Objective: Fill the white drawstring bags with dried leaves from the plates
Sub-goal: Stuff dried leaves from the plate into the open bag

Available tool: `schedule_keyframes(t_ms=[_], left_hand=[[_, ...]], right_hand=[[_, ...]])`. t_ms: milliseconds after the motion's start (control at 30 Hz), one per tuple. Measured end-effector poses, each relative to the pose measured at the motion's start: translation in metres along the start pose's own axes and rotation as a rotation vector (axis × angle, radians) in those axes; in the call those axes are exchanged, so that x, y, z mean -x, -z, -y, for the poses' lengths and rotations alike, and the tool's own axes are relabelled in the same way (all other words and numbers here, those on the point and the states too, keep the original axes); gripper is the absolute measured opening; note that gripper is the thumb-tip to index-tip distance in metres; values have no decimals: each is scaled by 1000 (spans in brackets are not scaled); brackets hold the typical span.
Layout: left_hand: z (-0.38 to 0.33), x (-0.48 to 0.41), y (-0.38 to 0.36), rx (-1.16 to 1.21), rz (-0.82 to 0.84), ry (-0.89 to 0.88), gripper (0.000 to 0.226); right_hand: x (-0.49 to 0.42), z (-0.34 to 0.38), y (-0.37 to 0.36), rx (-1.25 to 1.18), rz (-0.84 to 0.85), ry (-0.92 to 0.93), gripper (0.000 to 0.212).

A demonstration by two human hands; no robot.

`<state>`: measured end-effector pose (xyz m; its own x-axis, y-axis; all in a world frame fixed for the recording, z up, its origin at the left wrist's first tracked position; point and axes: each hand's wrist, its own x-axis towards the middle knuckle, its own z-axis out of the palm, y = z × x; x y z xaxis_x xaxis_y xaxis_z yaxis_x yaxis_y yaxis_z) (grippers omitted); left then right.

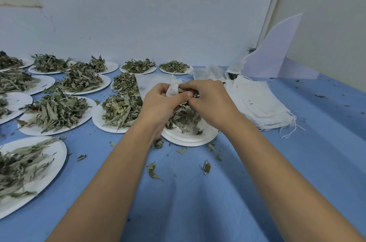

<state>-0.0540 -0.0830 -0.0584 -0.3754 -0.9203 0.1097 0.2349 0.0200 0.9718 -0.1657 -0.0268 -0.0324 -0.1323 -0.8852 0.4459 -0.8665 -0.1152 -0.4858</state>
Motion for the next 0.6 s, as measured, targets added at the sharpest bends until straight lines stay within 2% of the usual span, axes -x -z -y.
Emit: schedule_keyframes(t_ms=[167, 300, 467, 600], left_hand=[[3, -1, 3, -30, -37, -23, 30], [4, -3, 5, -159, -123, -102, 31], [4, -4, 4, -231, -201, -215, 27], [4, -4, 4, -199, -230, -234, 27]], right_hand=[[-1, -3, -3, -6, 65, 33, 48], [-1, -5, -8, -140, 121, 7, 53], [3, -2, -9, -449, 54, -46, 43], [0, -2, -9, -567, -56, -145, 29]])
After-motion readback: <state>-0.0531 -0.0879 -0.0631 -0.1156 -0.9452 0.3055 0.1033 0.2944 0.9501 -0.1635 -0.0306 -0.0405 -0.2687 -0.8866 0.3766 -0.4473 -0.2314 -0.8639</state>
